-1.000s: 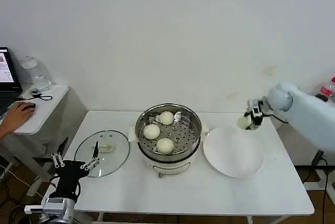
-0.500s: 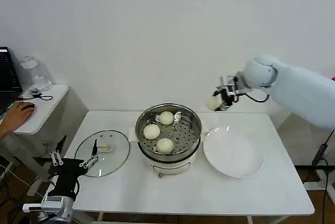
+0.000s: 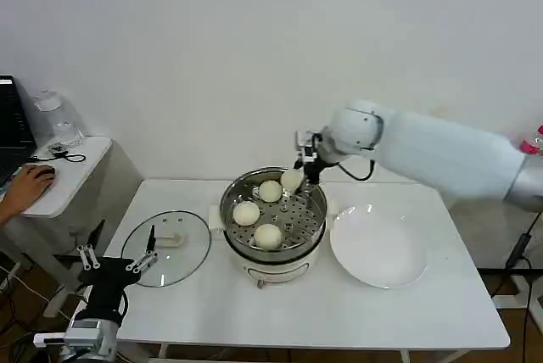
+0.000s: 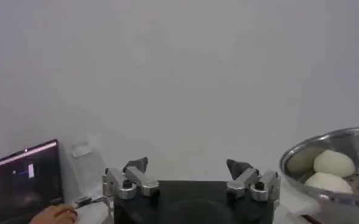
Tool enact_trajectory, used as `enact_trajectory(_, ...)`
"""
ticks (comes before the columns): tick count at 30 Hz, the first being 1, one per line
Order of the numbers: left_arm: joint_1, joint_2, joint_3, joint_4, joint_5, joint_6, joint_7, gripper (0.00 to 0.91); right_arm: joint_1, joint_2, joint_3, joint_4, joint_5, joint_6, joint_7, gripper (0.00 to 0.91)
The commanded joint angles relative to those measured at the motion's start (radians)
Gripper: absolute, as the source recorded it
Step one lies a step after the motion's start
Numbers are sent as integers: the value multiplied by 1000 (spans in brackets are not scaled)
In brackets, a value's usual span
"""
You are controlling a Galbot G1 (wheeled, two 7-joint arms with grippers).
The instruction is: Take steamed baozi put them in steamer then cover it.
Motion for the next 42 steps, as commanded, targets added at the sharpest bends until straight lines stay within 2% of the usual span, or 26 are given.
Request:
enact_trajectory(1, -2, -3, -4, 5, -3, -1, 1, 907, -73, 82, -41, -11, 78, -91, 61, 655)
enact_trajectory(13, -11, -1, -4, 15, -7, -1, 1, 907, -141, 69, -23, -79, -21, -66, 34, 655)
enact_trajectory(26, -10, 1, -5, 15, -9, -1, 2, 907, -150, 54, -12, -87, -36, -60, 20, 655)
enact_trajectory(27, -10, 1, -5, 14, -9, -1, 2, 907, -150, 53, -10, -84, -34, -62, 22, 907)
enact_trajectory(35, -7, 1, -7, 8, -11, 0, 2, 907, -113, 19, 0, -60, -28, -66, 30, 907)
enact_trajectory(42, -9, 6, -5, 2, -28, 7, -1, 907, -53, -68, 53, 27, 4, -68, 51, 907)
